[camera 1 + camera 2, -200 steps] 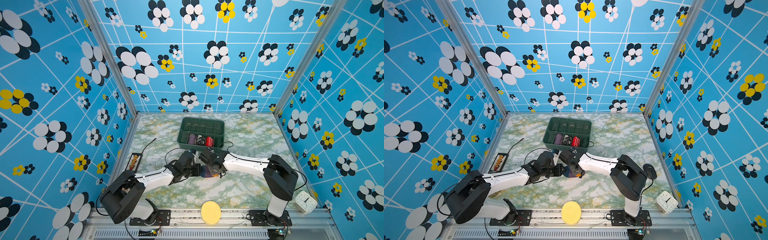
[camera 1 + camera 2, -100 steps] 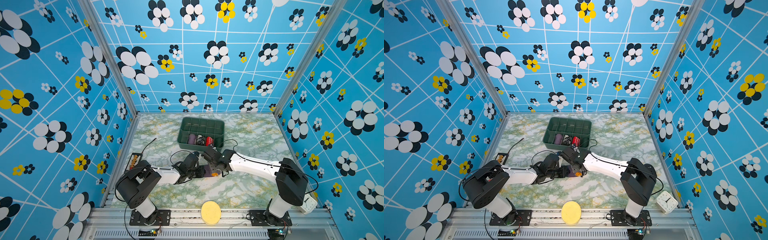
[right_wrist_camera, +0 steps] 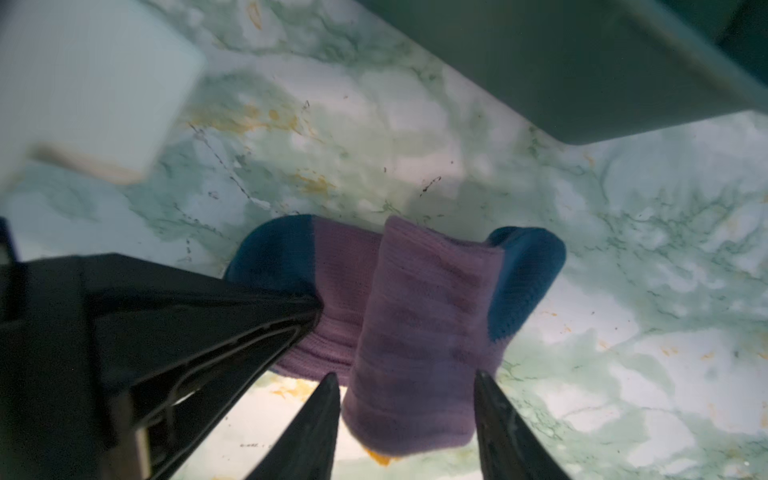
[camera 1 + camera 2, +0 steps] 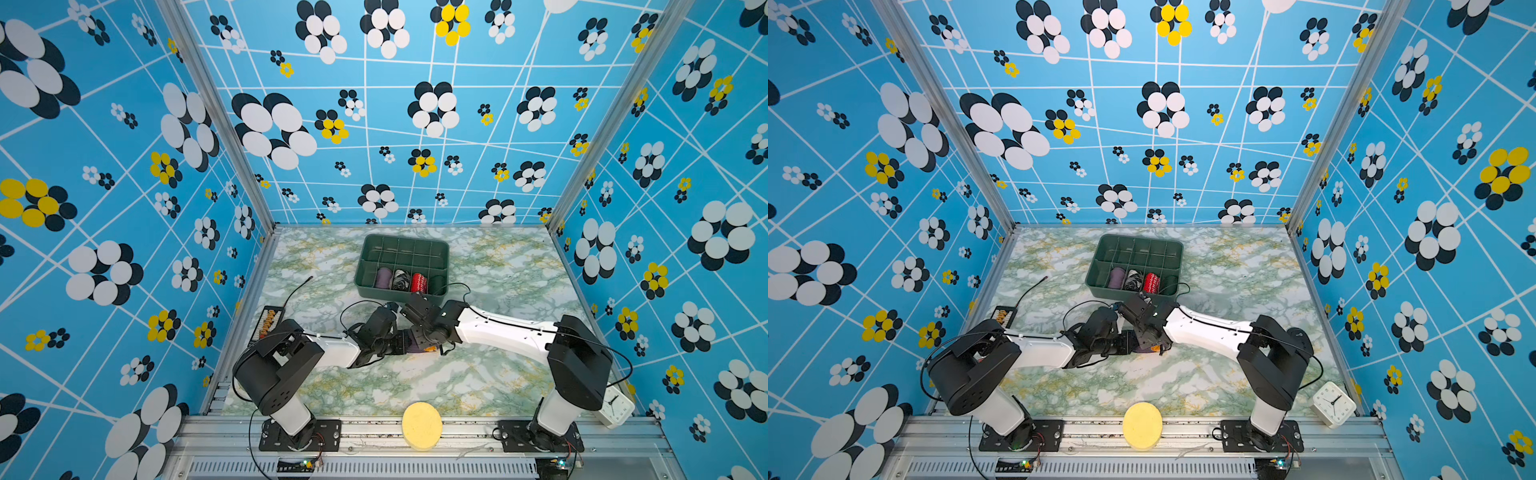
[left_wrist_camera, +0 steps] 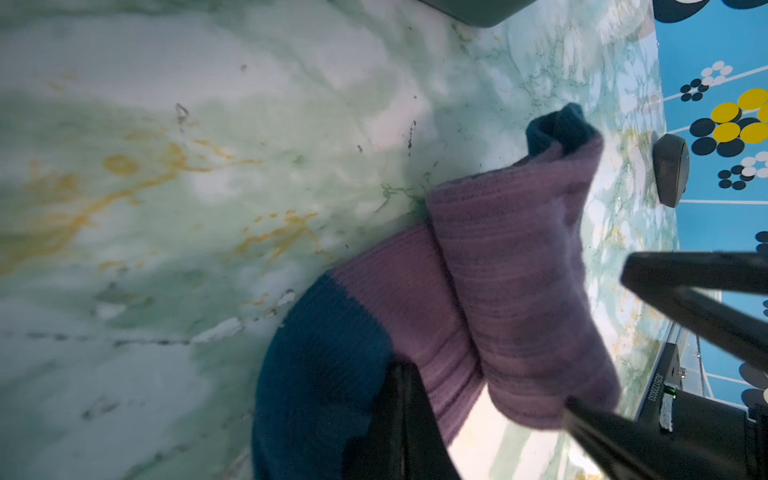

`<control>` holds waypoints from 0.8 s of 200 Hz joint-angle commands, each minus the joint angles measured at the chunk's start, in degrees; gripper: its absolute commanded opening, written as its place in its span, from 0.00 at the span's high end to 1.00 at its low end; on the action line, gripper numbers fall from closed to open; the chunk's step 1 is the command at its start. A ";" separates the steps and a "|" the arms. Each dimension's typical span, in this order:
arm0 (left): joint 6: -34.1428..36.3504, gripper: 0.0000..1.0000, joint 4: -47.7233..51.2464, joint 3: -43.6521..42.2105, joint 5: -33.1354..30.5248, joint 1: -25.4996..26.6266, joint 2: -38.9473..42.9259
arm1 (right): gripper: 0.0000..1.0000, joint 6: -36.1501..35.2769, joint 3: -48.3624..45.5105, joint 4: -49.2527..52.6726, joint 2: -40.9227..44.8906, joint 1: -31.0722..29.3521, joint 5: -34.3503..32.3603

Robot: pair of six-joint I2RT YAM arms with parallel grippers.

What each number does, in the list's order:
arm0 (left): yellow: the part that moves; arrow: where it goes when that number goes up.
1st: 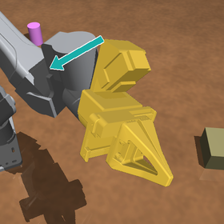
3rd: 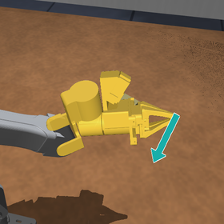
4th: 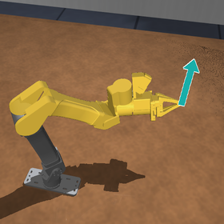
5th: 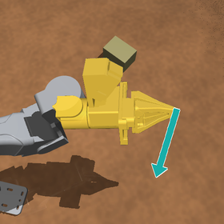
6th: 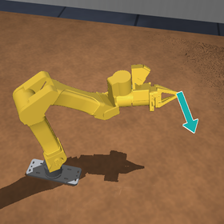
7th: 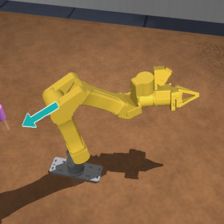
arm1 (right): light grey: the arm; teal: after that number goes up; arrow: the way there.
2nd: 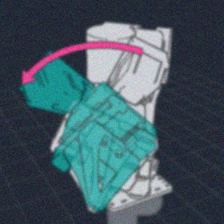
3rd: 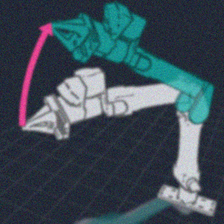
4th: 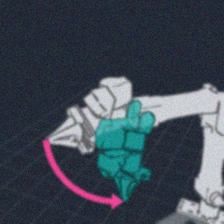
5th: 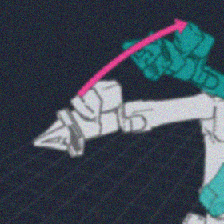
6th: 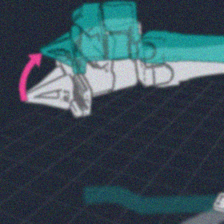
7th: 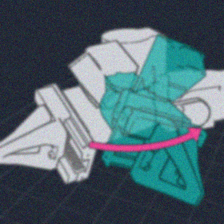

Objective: Roll the socks

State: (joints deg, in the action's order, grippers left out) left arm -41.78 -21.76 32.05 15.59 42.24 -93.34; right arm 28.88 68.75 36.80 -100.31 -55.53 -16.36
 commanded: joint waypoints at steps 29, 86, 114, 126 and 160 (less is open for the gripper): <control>-0.58 0.92 0.25 -2.24 -0.62 -1.10 -1.54 | 0.47 -1.01 4.77 3.68 -3.92 -1.05 -3.28; -0.80 0.92 -1.34 -2.43 0.18 -1.35 -2.71 | 0.46 -1.12 9.24 8.59 -8.95 -1.50 -8.40; -0.93 0.92 -2.18 -2.89 0.49 -1.62 -3.08 | 0.47 -0.70 10.58 10.05 -10.76 -1.58 -7.98; -0.98 0.92 -2.49 -3.09 0.71 -1.80 -3.16 | 0.47 -0.50 10.42 10.45 -11.08 -1.56 -8.40; -1.02 0.92 -3.36 -3.66 1.17 -2.33 -3.51 | 0.54 -0.33 11.62 12.70 -13.02 -1.60 -9.05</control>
State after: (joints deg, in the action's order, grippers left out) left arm -42.68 -27.83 30.06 17.19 40.60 -94.83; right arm 28.25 79.33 45.10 -110.56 -56.60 -23.66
